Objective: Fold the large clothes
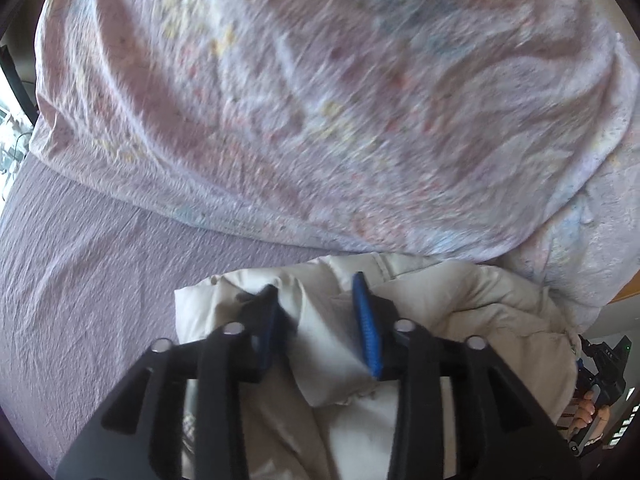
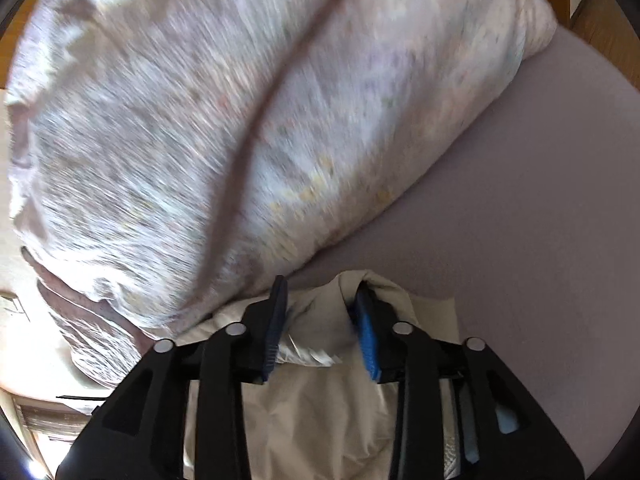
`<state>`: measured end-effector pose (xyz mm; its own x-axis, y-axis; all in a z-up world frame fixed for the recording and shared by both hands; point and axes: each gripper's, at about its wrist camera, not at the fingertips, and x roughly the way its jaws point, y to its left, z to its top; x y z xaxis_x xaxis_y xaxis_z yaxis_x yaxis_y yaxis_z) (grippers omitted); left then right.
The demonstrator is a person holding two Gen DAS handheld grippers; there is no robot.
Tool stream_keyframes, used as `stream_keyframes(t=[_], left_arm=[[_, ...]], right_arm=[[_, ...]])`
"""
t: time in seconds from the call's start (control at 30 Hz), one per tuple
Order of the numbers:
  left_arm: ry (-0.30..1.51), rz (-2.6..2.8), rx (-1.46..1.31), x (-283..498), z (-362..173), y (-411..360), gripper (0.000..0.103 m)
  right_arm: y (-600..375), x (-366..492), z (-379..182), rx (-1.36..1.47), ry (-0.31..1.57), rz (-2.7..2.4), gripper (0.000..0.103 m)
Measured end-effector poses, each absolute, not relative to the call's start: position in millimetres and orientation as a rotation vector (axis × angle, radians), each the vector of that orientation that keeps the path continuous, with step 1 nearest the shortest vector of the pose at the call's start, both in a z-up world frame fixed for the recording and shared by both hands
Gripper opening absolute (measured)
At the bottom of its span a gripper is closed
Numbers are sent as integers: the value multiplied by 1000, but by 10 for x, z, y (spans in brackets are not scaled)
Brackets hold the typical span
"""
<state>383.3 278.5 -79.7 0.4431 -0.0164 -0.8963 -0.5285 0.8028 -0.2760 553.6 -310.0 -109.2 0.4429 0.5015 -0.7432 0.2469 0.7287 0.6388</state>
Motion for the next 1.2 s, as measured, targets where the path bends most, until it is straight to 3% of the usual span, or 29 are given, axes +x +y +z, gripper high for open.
stream_keyframes(t=[0.1, 0.17, 0.2, 0.77, 0.8, 0.9, 1.2], left_arm=[[1045, 338, -558, 3822, -651, 2746, 54], [1001, 375, -511, 3777, -511, 2725, 75], [980, 390, -487, 3758, -451, 2739, 79], [916, 284, -89, 3367, -220, 1539, 82], [912, 281, -65, 3350, -232, 1456, 82], [911, 278, -23, 3348, -308, 1303, 83], [939, 273, -24, 3421, -493, 1248, 83]], right_arm=[[-3170, 5401, -828, 711, 1040, 146, 56], [-3150, 5293, -650, 668, 1003, 167, 56], [-3101, 5238, -583, 639, 1002, 186, 56], [-1309, 4535, -562, 163, 1119, 464, 55], [-1198, 4519, -593, 133, 1117, 454, 53], [-1055, 4525, -721, 33, 1111, 402, 7], [-1089, 4780, -709, 120, 1032, 319, 2]])
